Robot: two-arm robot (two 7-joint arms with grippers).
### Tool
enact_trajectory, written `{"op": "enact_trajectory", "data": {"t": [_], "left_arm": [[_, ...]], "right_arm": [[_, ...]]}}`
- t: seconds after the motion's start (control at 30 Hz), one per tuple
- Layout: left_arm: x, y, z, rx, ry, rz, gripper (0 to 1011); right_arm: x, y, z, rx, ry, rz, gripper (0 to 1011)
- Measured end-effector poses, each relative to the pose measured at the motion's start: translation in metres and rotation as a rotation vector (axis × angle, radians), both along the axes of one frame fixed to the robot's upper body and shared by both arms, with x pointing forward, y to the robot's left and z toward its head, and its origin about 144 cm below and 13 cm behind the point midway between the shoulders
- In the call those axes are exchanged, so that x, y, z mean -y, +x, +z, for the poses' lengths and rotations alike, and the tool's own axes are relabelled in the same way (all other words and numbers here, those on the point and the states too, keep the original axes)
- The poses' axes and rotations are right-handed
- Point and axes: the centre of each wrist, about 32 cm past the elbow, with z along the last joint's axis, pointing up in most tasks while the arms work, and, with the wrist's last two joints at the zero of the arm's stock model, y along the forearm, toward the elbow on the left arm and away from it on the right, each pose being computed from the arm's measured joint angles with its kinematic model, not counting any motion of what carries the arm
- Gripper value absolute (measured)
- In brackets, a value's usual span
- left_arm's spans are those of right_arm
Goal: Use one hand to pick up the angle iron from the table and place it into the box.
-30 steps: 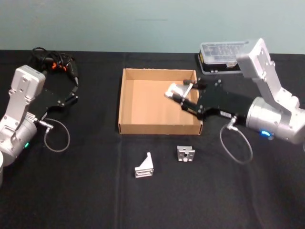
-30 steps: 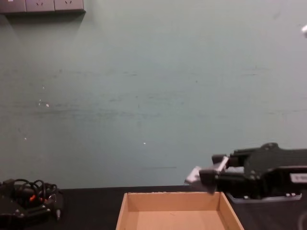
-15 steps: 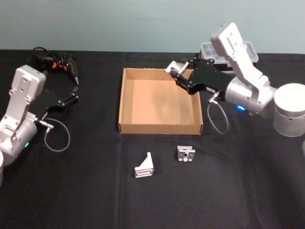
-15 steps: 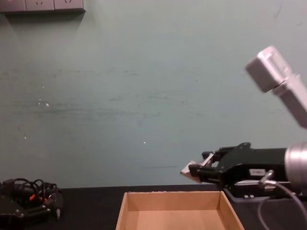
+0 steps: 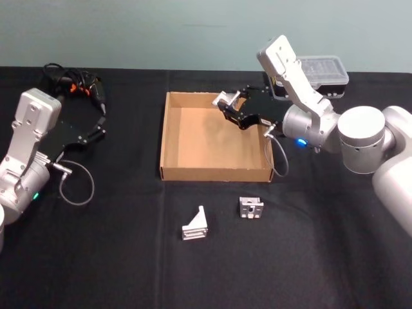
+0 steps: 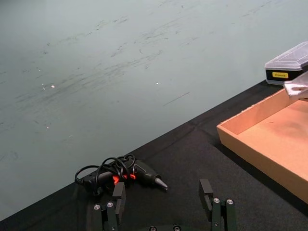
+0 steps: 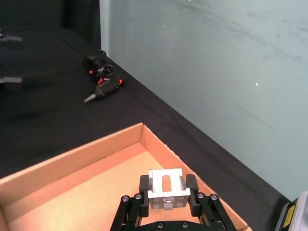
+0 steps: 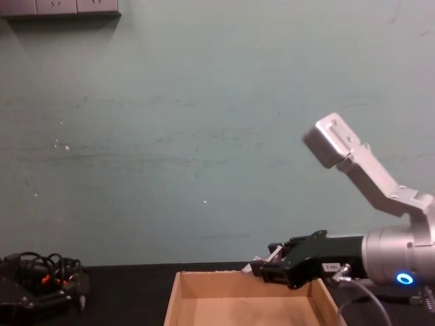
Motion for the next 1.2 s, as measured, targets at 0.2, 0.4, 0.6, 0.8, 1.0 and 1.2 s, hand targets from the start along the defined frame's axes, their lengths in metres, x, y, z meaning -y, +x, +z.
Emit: {"op": "enact_trajectory", "data": {"t": [0.2, 0.4, 0.6, 0.8, 1.0, 1.2], "left_arm": [[0.0, 0.0, 0.0, 0.0, 0.0, 0.0, 1000], [0.0, 0.0, 0.0, 0.0, 0.0, 0.0, 1000], [0.0, 0.0, 0.0, 0.0, 0.0, 0.0, 1000], [0.0, 0.0, 0.0, 0.0, 0.0, 0.0, 1000], [0.0, 0.0, 0.0, 0.0, 0.0, 0.0, 1000], [0.0, 0.0, 0.0, 0.0, 0.0, 0.0, 1000]], "right_arm": [[-0.004, 0.005, -0.008, -0.026, -0.016, -0.001, 452], [-0.004, 0.007, -0.011, -0.04, -0.019, -0.007, 452], [-0.003, 0.007, -0.012, -0.044, -0.012, -0.015, 460], [-0.002, 0.007, -0.012, -0.049, -0.013, -0.015, 601], [-0.001, 0.006, -0.013, -0.057, -0.016, -0.018, 795], [0.002, 0.002, -0.01, -0.042, -0.003, -0.018, 964]]}}
